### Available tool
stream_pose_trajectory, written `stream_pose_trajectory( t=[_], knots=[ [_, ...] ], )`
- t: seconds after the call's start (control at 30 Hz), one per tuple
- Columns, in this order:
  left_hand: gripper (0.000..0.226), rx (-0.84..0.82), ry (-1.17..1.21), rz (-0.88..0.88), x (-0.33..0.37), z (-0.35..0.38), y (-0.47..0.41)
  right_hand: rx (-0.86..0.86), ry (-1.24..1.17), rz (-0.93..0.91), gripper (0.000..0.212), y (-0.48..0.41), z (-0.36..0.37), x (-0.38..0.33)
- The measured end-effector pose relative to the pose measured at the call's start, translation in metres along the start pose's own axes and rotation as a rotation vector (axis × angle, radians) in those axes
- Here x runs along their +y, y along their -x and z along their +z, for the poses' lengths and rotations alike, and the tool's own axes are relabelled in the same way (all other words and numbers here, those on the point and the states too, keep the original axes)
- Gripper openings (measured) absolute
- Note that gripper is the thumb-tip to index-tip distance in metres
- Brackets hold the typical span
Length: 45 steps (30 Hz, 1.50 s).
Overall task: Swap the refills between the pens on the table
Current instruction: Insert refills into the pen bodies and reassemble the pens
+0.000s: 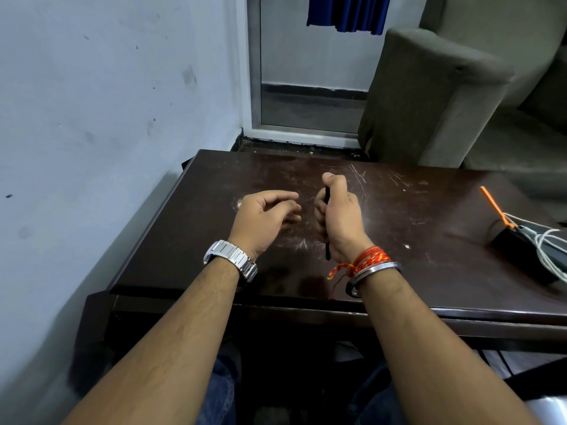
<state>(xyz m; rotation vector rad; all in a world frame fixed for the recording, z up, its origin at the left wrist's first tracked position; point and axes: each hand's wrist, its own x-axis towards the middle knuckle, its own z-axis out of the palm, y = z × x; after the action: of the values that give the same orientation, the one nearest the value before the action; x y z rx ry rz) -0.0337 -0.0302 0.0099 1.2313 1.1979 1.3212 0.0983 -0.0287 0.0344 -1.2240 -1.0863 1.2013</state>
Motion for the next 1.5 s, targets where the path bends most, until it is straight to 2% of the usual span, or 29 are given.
stream_pose_trajectory(
  t=[0.17, 0.3, 0.63, 0.73, 0.83, 0.93, 1.03, 1.17, 1.33, 1.5],
  knots=[
    [0.019, -0.180, -0.158, -0.059, -0.009, 0.006, 0.003, 0.060, -0.061, -0.010, 0.055, -0.004, -0.001, 0.001],
    [0.022, -0.278, -0.371, -0.007, -0.015, 0.010, 0.007, 0.091, -0.094, 0.047, 0.055, -0.012, 0.001, 0.014],
    [0.026, -0.174, -0.558, 0.007, -0.015, 0.018, 0.007, 0.048, -0.093, 0.094, 0.024, -0.021, 0.004, 0.025],
    [0.028, -0.079, -0.601, -0.008, -0.013, 0.016, 0.005, 0.060, -0.022, 0.096, 0.024, -0.024, 0.004, 0.028],
    [0.023, 0.023, -0.655, -0.064, -0.011, 0.007, 0.000, 0.181, 0.083, 0.066, 0.030, -0.026, -0.001, 0.030],
    [0.017, 0.123, -0.756, -0.152, -0.014, -0.008, -0.008, 0.292, 0.128, 0.069, 0.032, -0.027, -0.010, 0.031],
    [0.011, 0.194, -0.847, -0.253, -0.024, -0.020, -0.017, 0.323, 0.147, 0.083, 0.034, -0.027, -0.012, 0.030],
    [0.022, 0.218, -0.922, -0.298, -0.032, -0.021, -0.023, 0.315, 0.175, 0.087, 0.034, -0.025, -0.010, 0.030],
    [0.022, 0.201, -0.973, -0.305, -0.034, -0.017, -0.025, 0.299, 0.211, 0.067, 0.031, -0.022, -0.010, 0.029],
    [0.024, 0.181, -1.004, -0.325, -0.034, -0.016, -0.025, 0.320, 0.214, 0.061, 0.016, -0.022, -0.017, 0.024]
  ],
)
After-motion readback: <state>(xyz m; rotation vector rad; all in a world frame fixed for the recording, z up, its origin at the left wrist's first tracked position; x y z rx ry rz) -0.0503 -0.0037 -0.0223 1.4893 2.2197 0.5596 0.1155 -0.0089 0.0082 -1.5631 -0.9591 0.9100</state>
